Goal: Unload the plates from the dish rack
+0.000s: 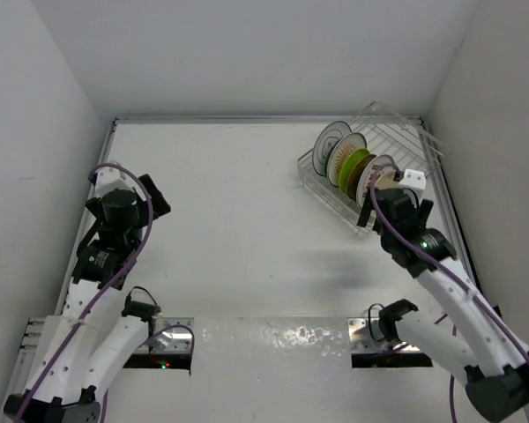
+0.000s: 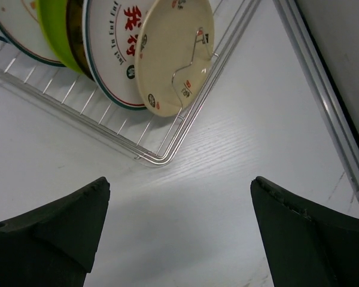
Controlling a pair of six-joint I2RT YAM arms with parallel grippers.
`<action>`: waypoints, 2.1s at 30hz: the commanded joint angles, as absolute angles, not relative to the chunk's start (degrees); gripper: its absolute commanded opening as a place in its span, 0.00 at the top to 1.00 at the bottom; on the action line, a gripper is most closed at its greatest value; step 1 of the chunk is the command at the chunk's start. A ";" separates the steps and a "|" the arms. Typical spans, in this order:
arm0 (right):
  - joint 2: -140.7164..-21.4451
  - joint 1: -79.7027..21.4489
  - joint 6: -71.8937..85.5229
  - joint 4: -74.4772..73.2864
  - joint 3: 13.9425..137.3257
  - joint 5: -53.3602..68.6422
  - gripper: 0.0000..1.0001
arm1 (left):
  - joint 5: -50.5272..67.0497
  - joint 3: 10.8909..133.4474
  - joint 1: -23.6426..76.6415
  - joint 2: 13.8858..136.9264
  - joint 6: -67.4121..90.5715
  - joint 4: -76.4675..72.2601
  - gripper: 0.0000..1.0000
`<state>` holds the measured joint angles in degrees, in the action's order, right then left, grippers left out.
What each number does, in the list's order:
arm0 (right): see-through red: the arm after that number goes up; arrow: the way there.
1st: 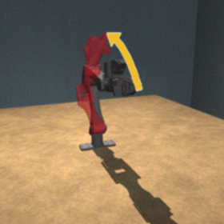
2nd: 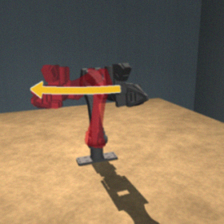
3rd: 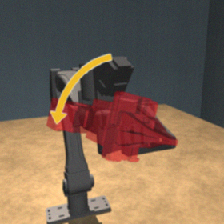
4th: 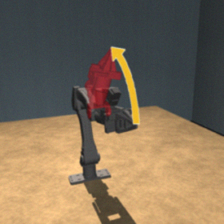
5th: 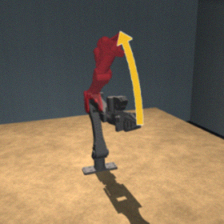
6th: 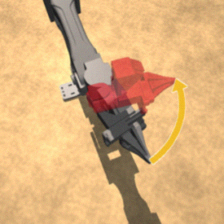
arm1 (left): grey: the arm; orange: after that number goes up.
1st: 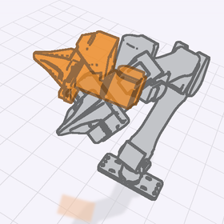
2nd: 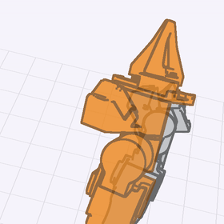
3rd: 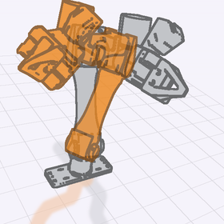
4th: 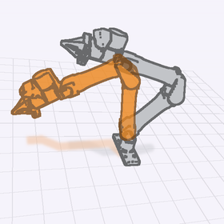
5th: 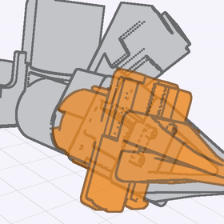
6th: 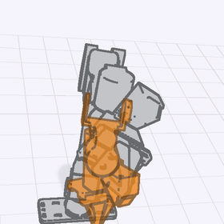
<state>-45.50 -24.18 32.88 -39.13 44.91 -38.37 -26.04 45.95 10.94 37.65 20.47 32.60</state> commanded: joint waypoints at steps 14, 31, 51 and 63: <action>-75.93 -5.89 36.56 -18.20 58.54 -25.66 0.34 | -23.12 46.49 12.13 38.67 20.04 30.32 0.00; -86.31 -4.92 37.79 -11.08 57.93 -28.91 0.69 | -21.01 46.23 12.13 39.81 19.42 29.80 0.00; -75.07 -4.92 40.08 -11.51 60.11 -31.20 1.00 | -19.95 46.14 12.22 40.43 18.98 29.53 0.00; -74.06 -10.70 26.05 -14.40 77.39 -9.33 1.00 | -22.76 46.49 12.13 38.94 19.42 30.06 0.00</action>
